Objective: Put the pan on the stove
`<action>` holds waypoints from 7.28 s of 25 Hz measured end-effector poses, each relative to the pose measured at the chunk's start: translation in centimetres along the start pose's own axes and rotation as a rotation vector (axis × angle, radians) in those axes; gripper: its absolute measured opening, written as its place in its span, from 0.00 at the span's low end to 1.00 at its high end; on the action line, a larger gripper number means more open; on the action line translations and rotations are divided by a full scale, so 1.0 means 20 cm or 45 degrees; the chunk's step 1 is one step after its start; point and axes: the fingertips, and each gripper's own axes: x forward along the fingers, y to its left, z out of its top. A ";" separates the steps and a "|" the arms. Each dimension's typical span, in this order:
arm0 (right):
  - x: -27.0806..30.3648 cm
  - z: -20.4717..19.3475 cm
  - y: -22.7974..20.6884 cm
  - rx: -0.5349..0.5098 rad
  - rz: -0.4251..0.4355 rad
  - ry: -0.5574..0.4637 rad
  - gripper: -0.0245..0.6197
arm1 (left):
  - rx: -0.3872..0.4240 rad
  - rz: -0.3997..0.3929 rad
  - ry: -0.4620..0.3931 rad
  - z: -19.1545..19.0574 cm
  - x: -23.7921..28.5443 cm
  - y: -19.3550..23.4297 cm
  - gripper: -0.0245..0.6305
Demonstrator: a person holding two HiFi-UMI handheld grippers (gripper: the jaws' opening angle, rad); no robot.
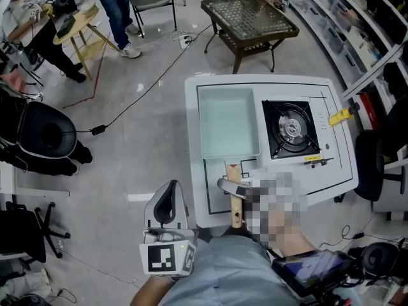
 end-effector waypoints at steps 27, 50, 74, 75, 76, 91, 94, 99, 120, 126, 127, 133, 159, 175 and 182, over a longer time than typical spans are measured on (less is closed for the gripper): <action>-0.90 0.43 -0.05 0.015 -0.014 0.024 0.18 | 0.037 -0.029 0.002 -0.04 0.47 -0.92 0.07; -1.17 0.59 -0.23 0.060 -0.052 0.028 0.18 | 0.031 -0.035 0.059 -0.11 0.69 -1.17 0.07; -1.20 0.60 -0.27 0.118 -0.068 0.017 0.18 | 0.034 -0.039 0.083 -0.13 0.76 -1.15 0.07; -1.20 0.60 -0.27 0.120 -0.069 0.015 0.18 | 0.034 -0.040 0.083 -0.13 0.77 -1.15 0.07; -1.21 0.60 -0.27 0.121 -0.070 0.014 0.18 | 0.034 -0.042 0.083 -0.13 0.77 -1.16 0.07; -1.19 0.61 -0.27 0.158 -0.067 0.039 0.18 | 0.027 -0.046 0.102 -0.14 0.82 -1.16 0.07; -1.19 0.60 -0.28 0.160 -0.061 0.036 0.18 | 0.026 -0.046 0.103 -0.15 0.82 -1.15 0.07; -1.18 0.61 -0.28 0.155 -0.045 0.028 0.18 | 0.026 -0.048 0.102 -0.15 0.82 -1.16 0.07; -1.20 0.62 -0.26 0.094 0.013 0.014 0.37 | 0.041 -0.061 0.100 -0.16 0.80 -1.20 0.07; -1.24 0.62 -0.27 0.090 0.008 -0.007 0.39 | 0.050 -0.072 0.101 -0.16 0.79 -1.23 0.07; -1.25 0.62 -0.27 0.090 0.007 -0.014 0.39 | 0.052 -0.076 0.102 -0.16 0.79 -1.24 0.07; -1.32 0.66 -0.25 0.082 0.019 -0.063 0.40 | 0.060 -0.101 0.105 -0.15 0.80 -1.29 0.07; -1.96 0.54 0.01 -0.396 -0.316 -0.730 0.40 | 0.122 -0.367 0.022 -0.04 0.48 -1.43 0.07; -1.39 -0.18 0.51 -1.405 -1.009 -1.051 0.16 | 0.191 -0.514 -0.202 0.20 -0.19 -1.19 0.07; -1.27 -0.34 0.63 -1.538 -1.036 -1.104 0.14 | 0.211 -0.520 -0.255 0.22 -0.33 -1.11 0.07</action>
